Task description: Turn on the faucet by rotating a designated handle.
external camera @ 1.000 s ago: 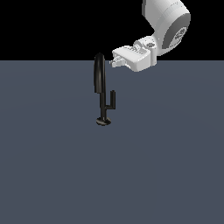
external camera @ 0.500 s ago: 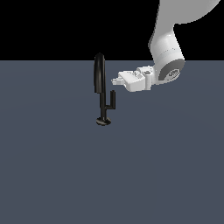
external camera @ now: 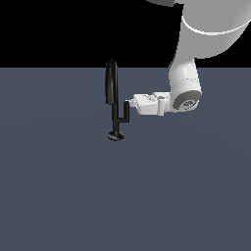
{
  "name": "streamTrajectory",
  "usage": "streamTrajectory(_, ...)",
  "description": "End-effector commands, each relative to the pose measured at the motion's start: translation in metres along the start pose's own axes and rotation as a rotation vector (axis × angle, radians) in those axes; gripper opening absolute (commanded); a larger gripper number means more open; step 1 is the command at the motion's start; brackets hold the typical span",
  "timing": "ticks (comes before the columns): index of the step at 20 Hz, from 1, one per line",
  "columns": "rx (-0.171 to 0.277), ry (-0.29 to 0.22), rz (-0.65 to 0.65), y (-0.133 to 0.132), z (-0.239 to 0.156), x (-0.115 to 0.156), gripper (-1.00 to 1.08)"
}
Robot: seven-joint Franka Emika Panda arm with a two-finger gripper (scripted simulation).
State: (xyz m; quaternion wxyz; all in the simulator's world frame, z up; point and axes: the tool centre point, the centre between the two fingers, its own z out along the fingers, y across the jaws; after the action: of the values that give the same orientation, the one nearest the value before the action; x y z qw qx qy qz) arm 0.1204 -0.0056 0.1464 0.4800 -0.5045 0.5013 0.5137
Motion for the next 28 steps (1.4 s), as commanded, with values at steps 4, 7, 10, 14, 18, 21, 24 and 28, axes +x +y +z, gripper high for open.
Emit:
streamTrajectory(4,0.016,-0.016,0.014,-0.002,0.001,0.006,-1.00)
streamTrajectory(7,0.012,-0.012,0.010,-0.002,0.001,0.004,-1.00)
streamTrajectory(10,0.012,-0.012,0.010,-0.002,0.001,0.004,-1.00)
streamTrajectory(14,0.012,-0.012,0.010,0.004,0.002,0.003,-1.00)
streamTrajectory(18,0.012,-0.012,0.010,0.011,0.002,0.000,-1.00)
streamTrajectory(21,0.012,-0.012,0.010,0.017,0.002,-0.002,-1.00)
streamTrajectory(24,0.012,-0.012,0.010,0.023,0.002,-0.004,-1.00)
streamTrajectory(28,0.012,-0.012,0.010,0.032,0.002,-0.007,-1.00)
